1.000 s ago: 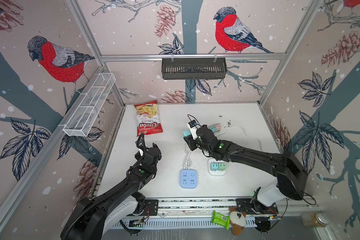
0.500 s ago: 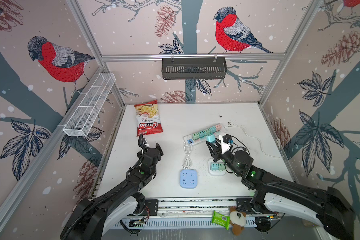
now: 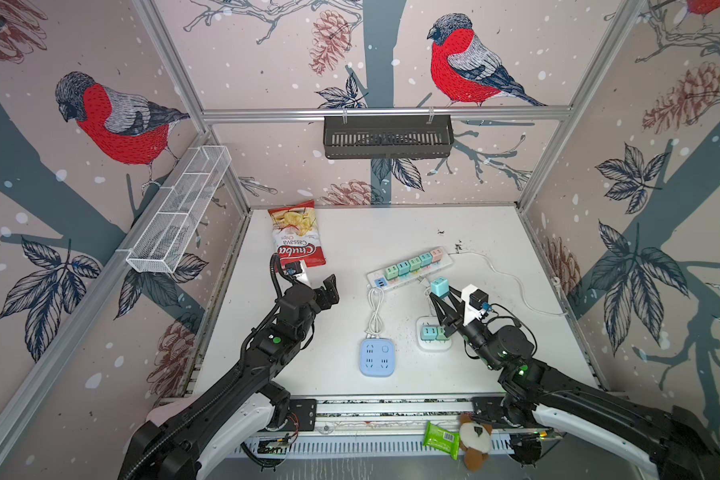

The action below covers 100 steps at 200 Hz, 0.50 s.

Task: Insert the plug
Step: 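Carry the teal adapter toward the left gripper while the left arm reaches toward it, then close the left gripper on the teal adapter held by the right gripper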

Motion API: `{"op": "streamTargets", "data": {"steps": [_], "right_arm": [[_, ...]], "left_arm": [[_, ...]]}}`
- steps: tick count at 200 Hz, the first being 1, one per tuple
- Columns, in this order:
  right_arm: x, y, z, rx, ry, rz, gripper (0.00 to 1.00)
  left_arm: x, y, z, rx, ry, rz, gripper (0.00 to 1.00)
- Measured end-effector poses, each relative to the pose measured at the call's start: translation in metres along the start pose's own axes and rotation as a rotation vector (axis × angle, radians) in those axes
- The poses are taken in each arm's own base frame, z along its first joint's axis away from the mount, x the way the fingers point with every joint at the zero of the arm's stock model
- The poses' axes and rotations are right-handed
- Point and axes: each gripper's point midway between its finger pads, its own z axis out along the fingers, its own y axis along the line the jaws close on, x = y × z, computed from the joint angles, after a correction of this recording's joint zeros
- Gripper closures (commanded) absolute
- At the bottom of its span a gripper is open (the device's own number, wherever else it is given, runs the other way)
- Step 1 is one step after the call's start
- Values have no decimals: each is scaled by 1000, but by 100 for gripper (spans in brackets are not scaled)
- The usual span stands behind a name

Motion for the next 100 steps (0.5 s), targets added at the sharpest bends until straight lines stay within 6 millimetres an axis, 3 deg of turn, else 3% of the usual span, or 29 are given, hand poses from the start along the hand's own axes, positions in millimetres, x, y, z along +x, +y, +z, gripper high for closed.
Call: {"op": "streamTargets", "data": {"steps": [44, 100], "right_arm": [[7, 5, 7, -17, 26, -31, 96], [26, 28, 21, -90, 97, -94, 97]], "left_arm": [[-20, -43, -35, 265, -54, -7, 2], [-25, -84, -74, 559, -86, 34, 3]]}}
